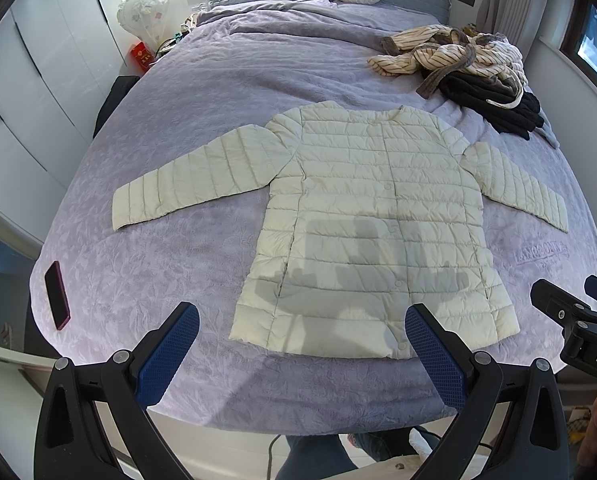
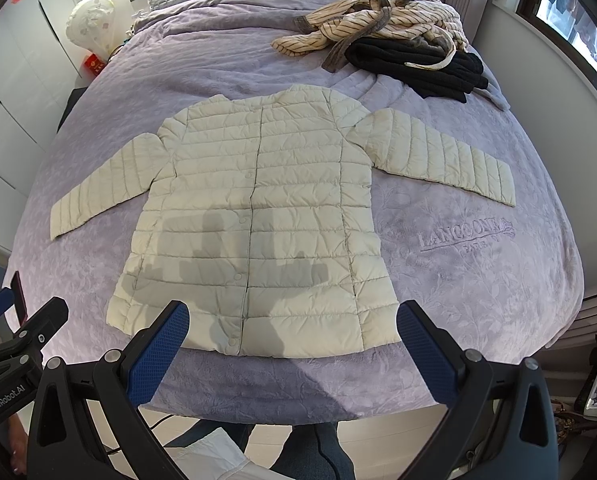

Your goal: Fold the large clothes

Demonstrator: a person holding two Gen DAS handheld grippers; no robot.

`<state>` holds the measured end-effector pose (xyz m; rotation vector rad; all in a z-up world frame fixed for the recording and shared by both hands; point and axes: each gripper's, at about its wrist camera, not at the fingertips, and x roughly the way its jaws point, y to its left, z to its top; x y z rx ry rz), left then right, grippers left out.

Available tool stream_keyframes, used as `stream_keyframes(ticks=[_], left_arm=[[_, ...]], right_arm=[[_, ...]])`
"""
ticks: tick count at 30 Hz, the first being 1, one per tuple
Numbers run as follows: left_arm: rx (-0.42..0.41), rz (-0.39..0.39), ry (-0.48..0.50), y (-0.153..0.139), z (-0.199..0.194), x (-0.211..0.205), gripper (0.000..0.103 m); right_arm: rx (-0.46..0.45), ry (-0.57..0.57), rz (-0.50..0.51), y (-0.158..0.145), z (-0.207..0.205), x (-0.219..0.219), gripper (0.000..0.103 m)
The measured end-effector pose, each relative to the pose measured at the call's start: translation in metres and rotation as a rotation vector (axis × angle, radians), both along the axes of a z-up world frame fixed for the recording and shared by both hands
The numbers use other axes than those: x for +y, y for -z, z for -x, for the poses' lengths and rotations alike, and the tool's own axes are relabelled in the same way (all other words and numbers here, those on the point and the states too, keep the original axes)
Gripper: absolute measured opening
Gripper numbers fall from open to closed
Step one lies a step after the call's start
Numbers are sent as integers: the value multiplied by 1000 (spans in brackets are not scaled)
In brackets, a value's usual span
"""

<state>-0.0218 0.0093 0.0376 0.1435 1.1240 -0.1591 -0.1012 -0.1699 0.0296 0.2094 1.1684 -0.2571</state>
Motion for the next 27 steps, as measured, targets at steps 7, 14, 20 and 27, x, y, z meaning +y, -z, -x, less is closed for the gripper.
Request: stream_keyframes(ticks=[7,14,20,27], left_arm=[[0,0,1,0,0,0,103],[8,1,1,3,-1,3,103],[11,1,2,3,-2,3,103],[20,1,2,8,-4,3,103]], right_arm=[[0,1,0,0,-1,0,103],[0,0,0,0,-1,1,103],[2,2,-1,1,-2,1,103],[8,3,-5,2,-1,2,103]])
